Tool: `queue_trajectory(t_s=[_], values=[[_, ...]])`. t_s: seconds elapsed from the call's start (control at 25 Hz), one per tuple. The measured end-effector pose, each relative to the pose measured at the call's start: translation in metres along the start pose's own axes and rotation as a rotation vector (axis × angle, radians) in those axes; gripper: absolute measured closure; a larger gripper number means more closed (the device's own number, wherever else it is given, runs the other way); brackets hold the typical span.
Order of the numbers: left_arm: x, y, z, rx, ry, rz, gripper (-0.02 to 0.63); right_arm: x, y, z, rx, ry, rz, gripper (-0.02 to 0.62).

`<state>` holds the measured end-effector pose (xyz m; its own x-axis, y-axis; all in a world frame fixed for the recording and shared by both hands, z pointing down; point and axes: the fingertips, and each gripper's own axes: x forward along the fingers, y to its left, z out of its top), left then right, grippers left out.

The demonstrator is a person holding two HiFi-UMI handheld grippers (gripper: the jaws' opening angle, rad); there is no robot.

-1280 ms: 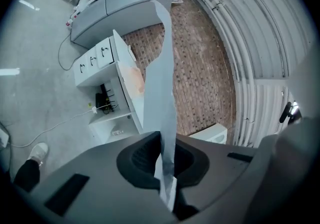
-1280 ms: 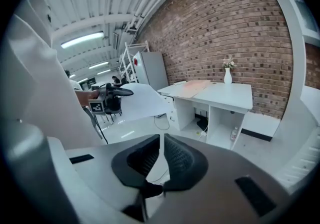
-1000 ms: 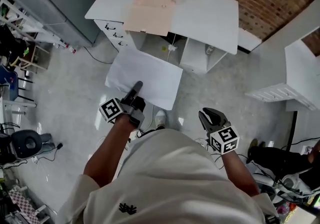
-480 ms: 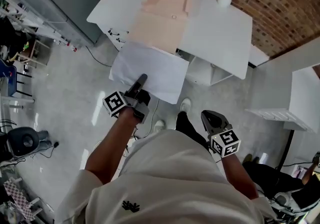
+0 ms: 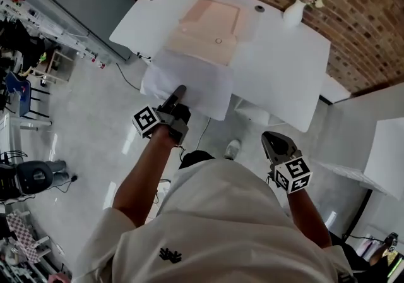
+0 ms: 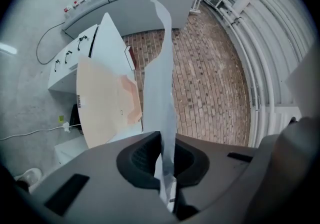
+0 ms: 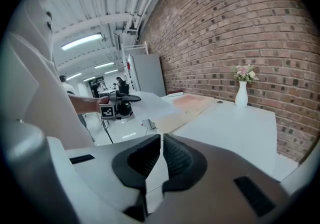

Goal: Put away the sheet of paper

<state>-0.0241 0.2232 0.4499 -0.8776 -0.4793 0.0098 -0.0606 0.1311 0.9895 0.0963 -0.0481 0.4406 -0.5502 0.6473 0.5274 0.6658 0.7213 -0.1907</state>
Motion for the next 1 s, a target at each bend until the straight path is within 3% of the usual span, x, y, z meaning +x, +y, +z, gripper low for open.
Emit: queue_trajectory(t_s=[0.16,0.32,0.6,0.8,1.0], values=[[0.053,0.004,0.014,-0.036,-0.014,-0.033,0.583,0.009,-0.042,0.014,0.036,0.005,0.022,0.554],[0.086,0.024,0.034,-0.043,-0.031,0.006,0.583,0.026,-0.064,0.014,0.054,0.040,0.027,0.554],[0.147,0.078,0.089,-0.050,-0.013,0.112,0.583,0.064,-0.113,0.056,0.067,0.046,-0.075,0.554],[0.187,0.110,0.118,-0.059,0.023,0.138,0.583,0.089,-0.136,0.091,0.073,0.032,-0.148,0.554],[0.217,0.143,0.131,-0.083,0.061,0.154,0.583,0.102,-0.147,0.094,0.082,0.055,-0.207,0.554]])
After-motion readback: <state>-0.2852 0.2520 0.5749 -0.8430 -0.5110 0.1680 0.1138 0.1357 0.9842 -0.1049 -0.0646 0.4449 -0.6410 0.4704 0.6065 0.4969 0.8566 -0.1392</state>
